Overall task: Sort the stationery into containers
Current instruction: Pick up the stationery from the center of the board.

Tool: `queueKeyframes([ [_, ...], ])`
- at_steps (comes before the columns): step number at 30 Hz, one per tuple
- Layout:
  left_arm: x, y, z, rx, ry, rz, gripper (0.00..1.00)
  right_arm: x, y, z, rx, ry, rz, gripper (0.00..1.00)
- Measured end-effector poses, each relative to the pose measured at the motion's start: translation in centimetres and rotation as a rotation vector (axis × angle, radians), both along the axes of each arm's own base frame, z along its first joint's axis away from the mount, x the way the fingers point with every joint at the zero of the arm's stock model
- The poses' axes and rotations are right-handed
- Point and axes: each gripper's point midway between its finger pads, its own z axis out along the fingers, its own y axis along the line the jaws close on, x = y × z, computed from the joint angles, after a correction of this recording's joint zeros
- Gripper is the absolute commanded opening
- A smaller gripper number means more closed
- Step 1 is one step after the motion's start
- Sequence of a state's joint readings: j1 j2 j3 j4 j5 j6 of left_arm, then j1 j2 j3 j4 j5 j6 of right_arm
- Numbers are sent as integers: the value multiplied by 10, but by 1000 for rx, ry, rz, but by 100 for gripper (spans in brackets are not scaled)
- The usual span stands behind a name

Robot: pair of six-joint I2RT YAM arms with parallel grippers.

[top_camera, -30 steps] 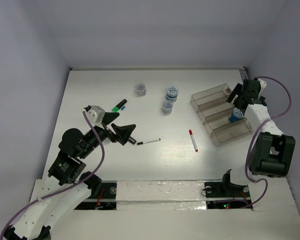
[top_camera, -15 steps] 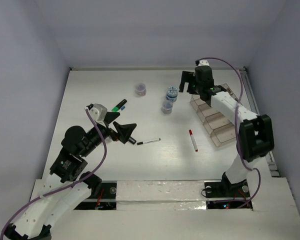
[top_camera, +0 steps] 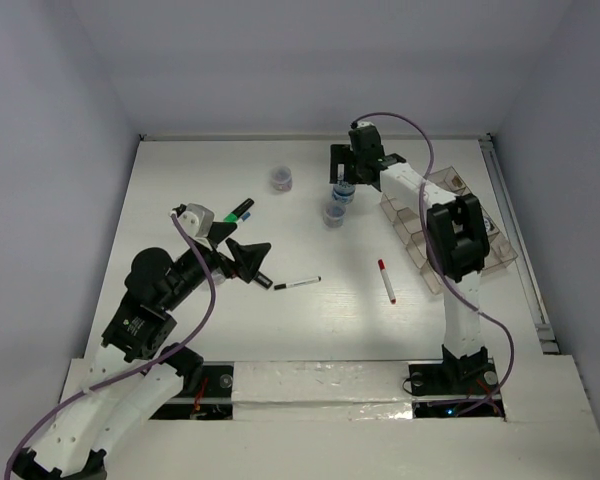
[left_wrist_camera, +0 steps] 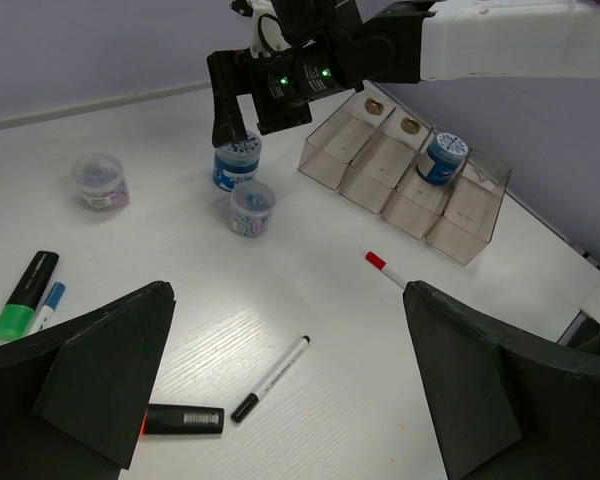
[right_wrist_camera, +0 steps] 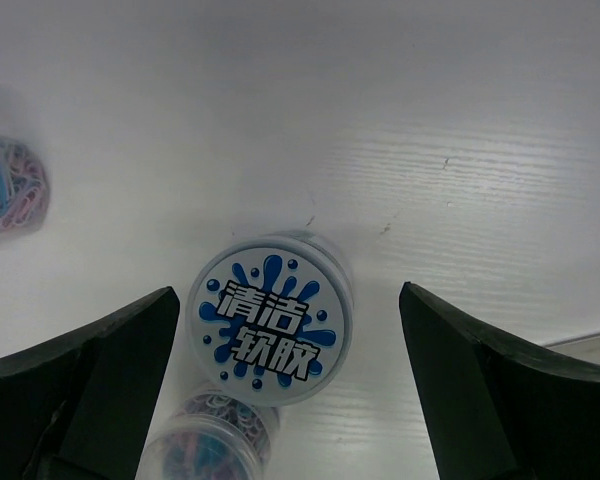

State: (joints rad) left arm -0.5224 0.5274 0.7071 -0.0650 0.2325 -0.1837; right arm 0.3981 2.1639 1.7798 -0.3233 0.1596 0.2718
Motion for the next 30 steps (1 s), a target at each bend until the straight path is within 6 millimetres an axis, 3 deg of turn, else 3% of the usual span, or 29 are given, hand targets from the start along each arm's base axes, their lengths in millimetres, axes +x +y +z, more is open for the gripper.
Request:
queueKeyframes([
  [7, 1, 2, 0, 0, 0, 8, 99, -1, 7, -19, -35, 47, 8, 84],
  [8, 1, 2, 0, 0, 0, 8, 99, -2, 9, -21, -40, 52, 10, 79],
  [9, 1, 2, 0, 0, 0, 7, 99, -2, 9, -22, -45, 56, 7, 68],
  [11, 1, 2, 0, 0, 0, 8, 99, -3, 10, -22, -54, 64, 1, 60],
  [12, 1, 2, 0, -1, -1, 8, 99, -3, 9, -22, -55, 68, -3, 47],
  [13, 1, 2, 1, -1, -2, 8, 99, -3, 9, -22, -55, 72, -8, 44],
  [17, 0, 2, 2, -4, -7, 7, 99, -3, 4, -21, -66, 74, -39, 35],
  [20, -1, 2, 2, -4, -7, 5, 99, -1, 2, -16, -65, 56, -62, 34],
  [23, -1, 2, 2, -4, -8, 4, 99, -6, -8, 7, -71, 9, -88, 33],
  [26, -1, 2, 2, -5, -9, 5, 99, -26, -28, 57, -70, -84, -123, 33],
  [30, -3, 3, 6, -12, -20, 4, 99, -70, -72, 134, -26, -227, -198, 33],
])
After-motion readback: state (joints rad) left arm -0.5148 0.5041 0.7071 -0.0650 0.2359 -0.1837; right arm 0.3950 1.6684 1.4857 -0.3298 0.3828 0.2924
